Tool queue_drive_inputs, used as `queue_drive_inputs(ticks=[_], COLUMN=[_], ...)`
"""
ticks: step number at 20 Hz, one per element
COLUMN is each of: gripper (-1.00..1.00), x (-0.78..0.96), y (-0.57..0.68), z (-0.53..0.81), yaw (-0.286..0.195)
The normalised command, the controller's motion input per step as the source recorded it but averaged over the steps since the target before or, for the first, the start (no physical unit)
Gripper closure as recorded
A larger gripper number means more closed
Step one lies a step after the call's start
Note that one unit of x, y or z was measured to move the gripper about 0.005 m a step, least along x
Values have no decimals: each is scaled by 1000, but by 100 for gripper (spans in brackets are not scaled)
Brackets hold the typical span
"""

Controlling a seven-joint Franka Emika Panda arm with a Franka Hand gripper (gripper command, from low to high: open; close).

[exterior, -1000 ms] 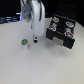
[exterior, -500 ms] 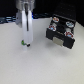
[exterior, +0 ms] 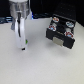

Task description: Open the kcup holder, insert the kcup into the holder, and close the kcup holder

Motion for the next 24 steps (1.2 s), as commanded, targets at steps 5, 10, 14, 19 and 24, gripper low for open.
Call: queue_drive_inputs(ticks=[5, 10, 14, 19, 24], gripper=[-100, -100, -100, -100, -100], x=[-107, -81, -332, -416, -300], y=[-24, 153, 289, 134, -9], z=[-148, 25, 0, -80, -143], yaw=[-106, 3, 26, 14, -33])
